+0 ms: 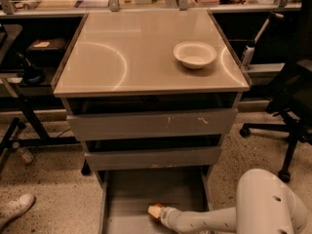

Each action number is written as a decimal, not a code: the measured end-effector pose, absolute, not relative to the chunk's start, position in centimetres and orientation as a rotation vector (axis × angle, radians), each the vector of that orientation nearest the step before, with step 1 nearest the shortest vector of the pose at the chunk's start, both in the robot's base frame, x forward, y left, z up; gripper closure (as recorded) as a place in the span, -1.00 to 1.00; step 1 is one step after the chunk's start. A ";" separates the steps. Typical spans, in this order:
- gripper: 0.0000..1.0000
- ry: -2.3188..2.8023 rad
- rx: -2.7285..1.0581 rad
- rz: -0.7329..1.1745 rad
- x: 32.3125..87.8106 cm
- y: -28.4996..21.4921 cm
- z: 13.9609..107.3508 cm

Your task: Place apple into bottom drawer

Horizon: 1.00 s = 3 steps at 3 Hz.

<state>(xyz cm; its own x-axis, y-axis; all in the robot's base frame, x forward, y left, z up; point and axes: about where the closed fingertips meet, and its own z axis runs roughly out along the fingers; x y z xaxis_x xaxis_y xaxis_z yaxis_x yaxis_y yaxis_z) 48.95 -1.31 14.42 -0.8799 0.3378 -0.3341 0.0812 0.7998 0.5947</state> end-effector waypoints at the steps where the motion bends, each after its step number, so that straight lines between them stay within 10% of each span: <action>1: -0.77 2.558 0.314 0.818 49.0 -1.3 14.4; 3: -1.00 2.558 0.314 0.818 49.0 -1.3 14.4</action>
Offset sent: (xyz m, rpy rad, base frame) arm 0.0000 0.0000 0.0000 0.0000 0.0000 0.0000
